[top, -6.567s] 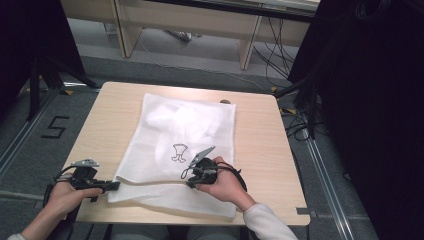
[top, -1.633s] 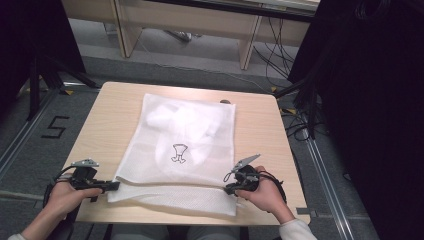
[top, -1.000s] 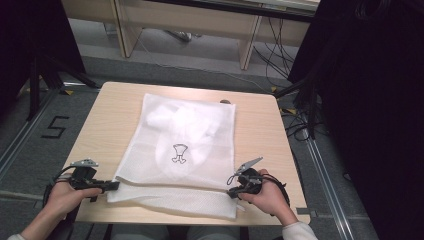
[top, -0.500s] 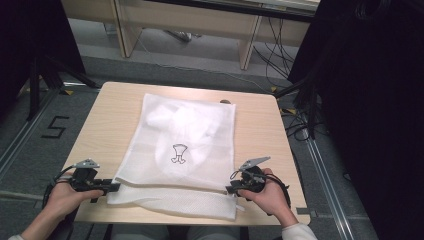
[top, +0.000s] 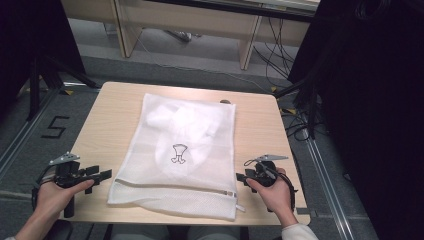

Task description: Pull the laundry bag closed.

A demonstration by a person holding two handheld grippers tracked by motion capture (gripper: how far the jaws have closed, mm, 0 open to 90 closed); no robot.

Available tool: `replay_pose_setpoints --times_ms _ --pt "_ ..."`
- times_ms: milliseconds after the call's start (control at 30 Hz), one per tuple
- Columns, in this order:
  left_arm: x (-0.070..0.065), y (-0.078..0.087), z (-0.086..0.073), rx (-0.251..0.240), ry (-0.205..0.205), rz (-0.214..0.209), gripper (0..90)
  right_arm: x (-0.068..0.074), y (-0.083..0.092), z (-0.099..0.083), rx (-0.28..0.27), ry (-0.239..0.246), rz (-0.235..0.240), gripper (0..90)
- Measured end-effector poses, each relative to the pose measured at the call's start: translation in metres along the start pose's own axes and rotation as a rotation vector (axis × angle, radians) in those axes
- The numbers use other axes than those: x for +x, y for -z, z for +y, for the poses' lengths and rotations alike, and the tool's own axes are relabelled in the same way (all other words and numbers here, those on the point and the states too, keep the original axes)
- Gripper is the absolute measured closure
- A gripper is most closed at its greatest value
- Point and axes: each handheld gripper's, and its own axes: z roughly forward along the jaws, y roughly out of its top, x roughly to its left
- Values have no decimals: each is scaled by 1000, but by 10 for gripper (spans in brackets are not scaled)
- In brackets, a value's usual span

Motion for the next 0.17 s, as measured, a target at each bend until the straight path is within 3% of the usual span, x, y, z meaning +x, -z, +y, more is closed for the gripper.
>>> replay_pose_setpoints --times_ms 33,100,167 --pt "0 0 0 1 0 2 341 1 0 -1 -19 -13 -12 511" --pt "-1 -1 0 6 -8 2 338 -1 0 -1 -22 -13 50 505" --pt "-1 -1 0 9 -7 -1 335 -1 0 -2 -20 -17 50 504"
